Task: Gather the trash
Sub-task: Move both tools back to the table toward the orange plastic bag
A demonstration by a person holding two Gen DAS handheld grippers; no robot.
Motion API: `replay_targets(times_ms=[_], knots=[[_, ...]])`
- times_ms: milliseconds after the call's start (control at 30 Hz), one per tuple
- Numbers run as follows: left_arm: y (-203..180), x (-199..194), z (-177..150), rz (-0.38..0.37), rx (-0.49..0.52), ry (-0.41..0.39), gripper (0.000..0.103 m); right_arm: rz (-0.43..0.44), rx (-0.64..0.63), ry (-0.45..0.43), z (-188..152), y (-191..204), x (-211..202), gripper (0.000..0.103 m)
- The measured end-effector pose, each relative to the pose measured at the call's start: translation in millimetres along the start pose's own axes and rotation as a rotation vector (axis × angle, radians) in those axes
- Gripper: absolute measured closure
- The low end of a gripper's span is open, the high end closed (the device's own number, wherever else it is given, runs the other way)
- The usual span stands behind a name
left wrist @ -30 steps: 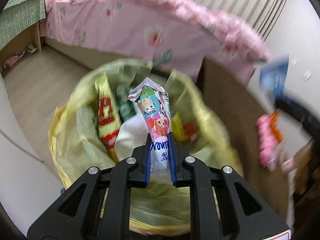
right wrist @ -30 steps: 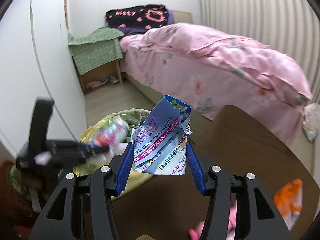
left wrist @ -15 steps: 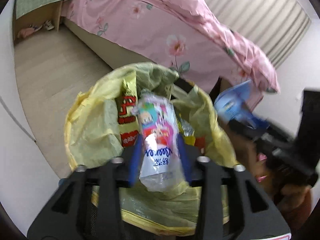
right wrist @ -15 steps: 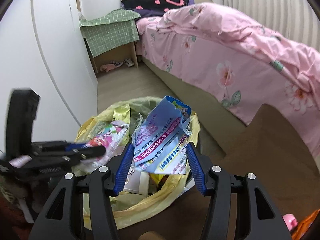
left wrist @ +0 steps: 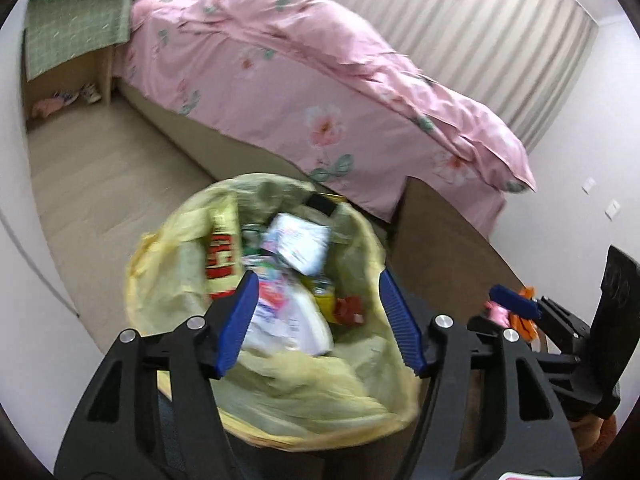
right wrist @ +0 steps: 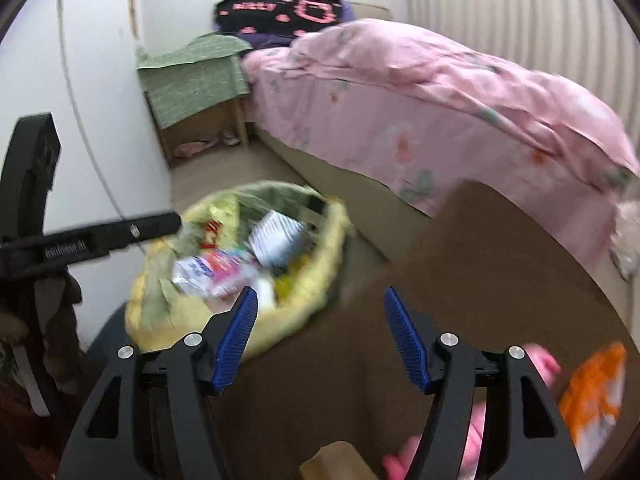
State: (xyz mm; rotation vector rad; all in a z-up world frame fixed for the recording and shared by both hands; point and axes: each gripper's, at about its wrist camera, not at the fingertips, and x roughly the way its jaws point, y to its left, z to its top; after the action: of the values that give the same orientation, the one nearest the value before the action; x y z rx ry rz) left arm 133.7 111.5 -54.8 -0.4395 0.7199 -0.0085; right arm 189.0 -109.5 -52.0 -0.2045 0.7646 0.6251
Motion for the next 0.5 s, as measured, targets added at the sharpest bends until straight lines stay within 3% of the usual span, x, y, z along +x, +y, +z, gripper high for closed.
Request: replay_targets(times_ms=[300,500], knots=[[-98.9,6.4,-32.0,-0.117,0.231,0.054,0.041,-0.24,0.172,-0.059,-75.0,-74.6,-86.5,0.041],[-150.5,10.4,-57.7,-0.151,0.356,0.097,0.041,-0.272,0.262,-0.081,-108.6,-120.0,-104.6,0.041]])
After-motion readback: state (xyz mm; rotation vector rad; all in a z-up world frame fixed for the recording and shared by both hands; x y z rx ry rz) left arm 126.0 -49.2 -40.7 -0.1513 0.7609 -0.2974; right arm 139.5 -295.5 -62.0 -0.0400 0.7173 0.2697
